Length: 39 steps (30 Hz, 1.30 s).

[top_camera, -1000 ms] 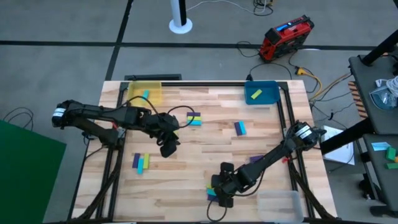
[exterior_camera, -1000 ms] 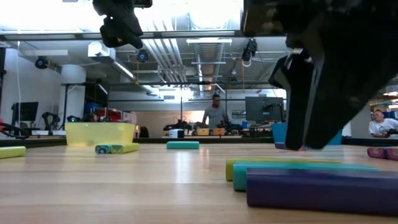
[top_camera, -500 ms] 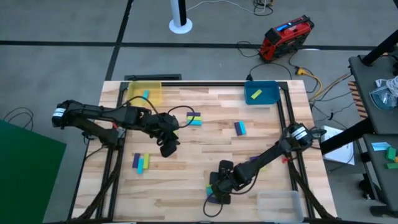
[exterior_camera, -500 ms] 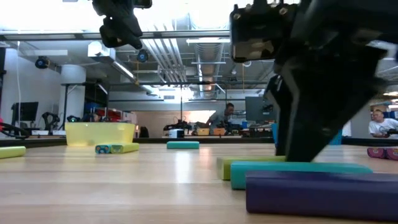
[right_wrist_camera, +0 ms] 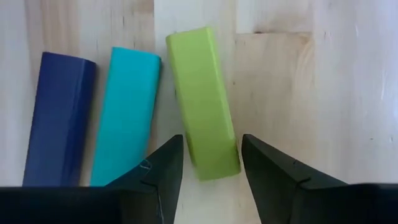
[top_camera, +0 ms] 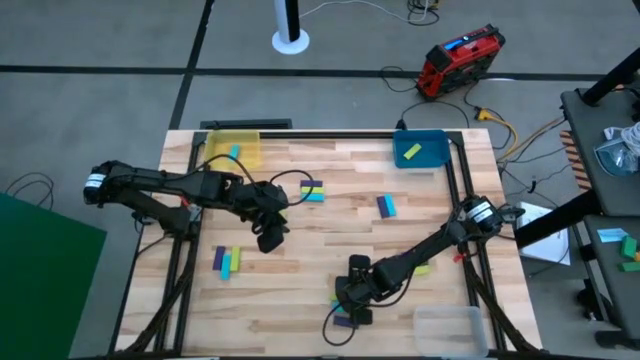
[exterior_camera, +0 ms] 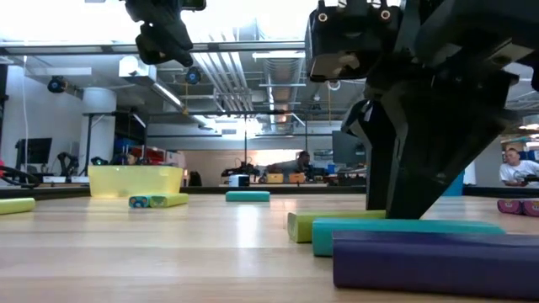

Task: Sort blocks
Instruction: Put the green block into the blue bin

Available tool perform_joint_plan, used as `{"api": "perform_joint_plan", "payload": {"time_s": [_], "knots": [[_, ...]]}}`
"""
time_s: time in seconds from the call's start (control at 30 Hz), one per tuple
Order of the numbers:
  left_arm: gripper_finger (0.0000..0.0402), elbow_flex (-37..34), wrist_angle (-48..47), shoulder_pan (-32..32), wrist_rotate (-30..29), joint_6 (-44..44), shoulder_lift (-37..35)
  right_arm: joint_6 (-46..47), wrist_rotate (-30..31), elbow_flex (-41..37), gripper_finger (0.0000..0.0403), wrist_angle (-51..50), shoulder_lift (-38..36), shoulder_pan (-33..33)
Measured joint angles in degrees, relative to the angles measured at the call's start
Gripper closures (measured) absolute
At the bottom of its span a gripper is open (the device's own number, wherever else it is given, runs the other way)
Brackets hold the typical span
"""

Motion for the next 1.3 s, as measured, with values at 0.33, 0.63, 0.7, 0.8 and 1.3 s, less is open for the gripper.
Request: {"api": "perform_joint_plan", "payload": {"time_s": [0.33, 0.63, 0.7, 0.8, 1.3], "knots": [[0.0304, 0.0, 0.02, 0.0, 0.0, 0.04, 0.0, -2.11, 0.07, -0.97, 0.0272, 0.54, 0.15, -0.64], [0.0304, 0.0, 0.07, 0.0, 0.0, 0.25, 0.0, -3.22, 0.16, -2.16, 0.0296, 2.85, 0.08, -0.69], [0.0304, 0.0, 0.07, 0.0, 0.0, 0.25, 0.0, -3.14, 0.21, -2.39, 0.0298, 2.99, 0.06, -0.68], [0.0304, 0.0, 0.07, 0.0, 0.01, 0.25, 0.0, -3.15, 0.58, -2.55, 0.0301, 2.97, 0.04, -0.64], [0.0304, 0.0, 0.07, 0.0, 0.0, 0.25, 0.0, -0.36, 0.53, -2.5, 0.0306, 2.71, -0.14, -0.76]]}}
